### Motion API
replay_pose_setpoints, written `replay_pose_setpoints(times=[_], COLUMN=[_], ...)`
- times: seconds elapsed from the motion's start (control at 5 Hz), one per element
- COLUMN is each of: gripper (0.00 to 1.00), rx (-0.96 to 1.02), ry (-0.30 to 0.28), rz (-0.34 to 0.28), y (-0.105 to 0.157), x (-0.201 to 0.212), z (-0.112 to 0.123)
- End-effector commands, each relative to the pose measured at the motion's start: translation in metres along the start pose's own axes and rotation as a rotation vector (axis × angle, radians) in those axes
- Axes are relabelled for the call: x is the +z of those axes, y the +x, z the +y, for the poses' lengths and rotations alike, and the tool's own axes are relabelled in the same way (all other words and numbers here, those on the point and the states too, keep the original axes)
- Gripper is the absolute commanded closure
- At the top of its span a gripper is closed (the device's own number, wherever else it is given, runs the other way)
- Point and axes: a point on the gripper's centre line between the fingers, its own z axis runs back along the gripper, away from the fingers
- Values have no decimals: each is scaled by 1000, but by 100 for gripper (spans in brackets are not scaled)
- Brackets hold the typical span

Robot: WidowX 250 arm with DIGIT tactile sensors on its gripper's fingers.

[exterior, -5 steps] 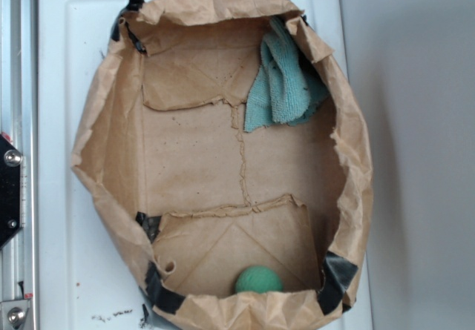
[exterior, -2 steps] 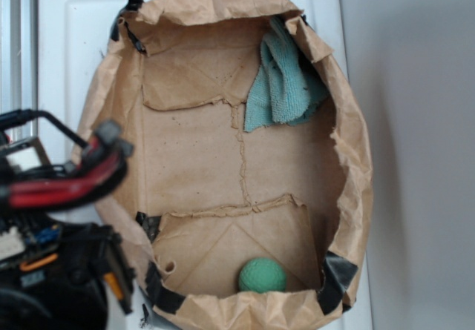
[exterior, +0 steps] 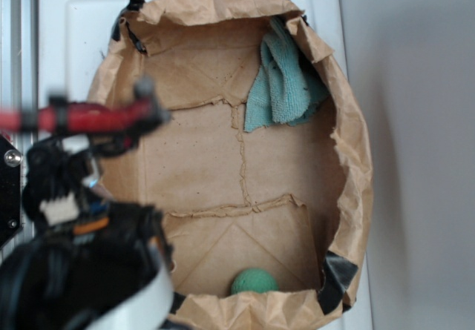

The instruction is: Grab the green ball.

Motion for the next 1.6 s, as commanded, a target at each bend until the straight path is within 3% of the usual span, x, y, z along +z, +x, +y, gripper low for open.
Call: replay_pose_setpoints(times=[0.0,0.4,0.6,0.8,1.4], gripper=[0,0,0,0,0], rx=[-35,-62,-305,-426,-426], ry=[-114,-206,-262,-242,-242], rz=[-39,-42,-66,-103,-103], y=[39,61,65,66,66], x=[-24,-50,-59,-58,-58], z=[26,-2,-17,-21,-21])
